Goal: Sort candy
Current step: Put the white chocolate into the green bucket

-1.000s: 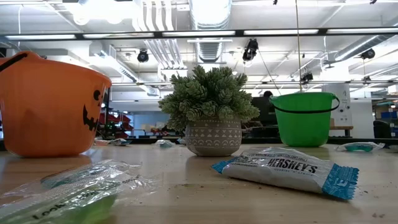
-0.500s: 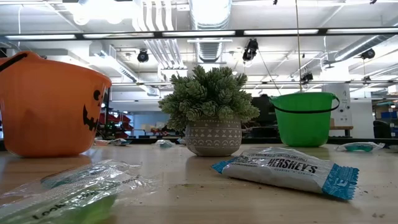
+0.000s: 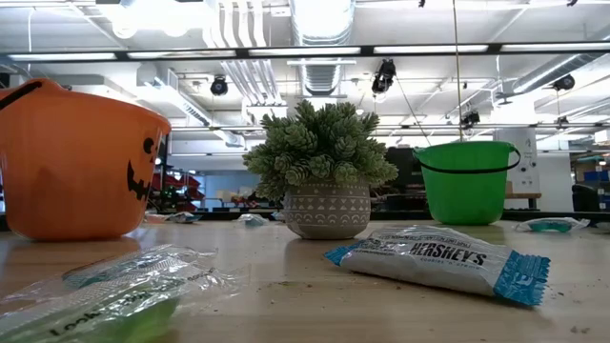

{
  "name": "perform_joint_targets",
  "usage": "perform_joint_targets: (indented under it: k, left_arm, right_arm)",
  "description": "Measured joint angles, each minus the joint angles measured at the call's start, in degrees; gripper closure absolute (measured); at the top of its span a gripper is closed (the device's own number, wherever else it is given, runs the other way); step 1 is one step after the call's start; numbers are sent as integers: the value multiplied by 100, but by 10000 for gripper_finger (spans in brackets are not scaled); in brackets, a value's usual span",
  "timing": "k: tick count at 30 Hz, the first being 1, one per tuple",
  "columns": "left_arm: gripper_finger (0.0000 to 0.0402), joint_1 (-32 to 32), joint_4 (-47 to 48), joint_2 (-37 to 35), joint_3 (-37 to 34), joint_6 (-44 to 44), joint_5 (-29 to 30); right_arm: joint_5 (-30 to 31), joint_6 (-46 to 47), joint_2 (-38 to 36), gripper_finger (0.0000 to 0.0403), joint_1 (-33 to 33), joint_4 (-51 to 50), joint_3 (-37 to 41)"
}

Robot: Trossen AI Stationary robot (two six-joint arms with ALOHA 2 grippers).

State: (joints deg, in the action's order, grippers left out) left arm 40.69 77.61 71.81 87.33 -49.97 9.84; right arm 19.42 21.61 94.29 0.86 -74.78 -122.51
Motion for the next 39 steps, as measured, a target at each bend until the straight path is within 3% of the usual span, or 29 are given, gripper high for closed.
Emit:
perform_joint_targets:
  k: [10,17,23,28,32,39]
  left_arm:
    - [290,-5,600,-481,-4,131,1143]
    - [290,-7,1005,-887,-4,141,1809]
    - [290,-7,1238,-1278,-9,190,2001]
    - [290,-7,1241,-1609,-13,741,2268]
    - [290,-7,1243,-1845,-13,975,2464]
    - [290,-7,1243,-2174,-13,1024,2475]
  right_arm:
    - [-1062,-823,336,252,-1226,968,473]
    - [-2031,-1254,828,250,-2104,1076,482]
    - [-3257,-1604,1005,256,-2747,1084,484]
    - [-4441,-1391,982,255,-3304,987,484]
    - [-4588,-806,906,256,-3543,635,478]
    - [-4615,-748,811,257,-3358,-854,478]
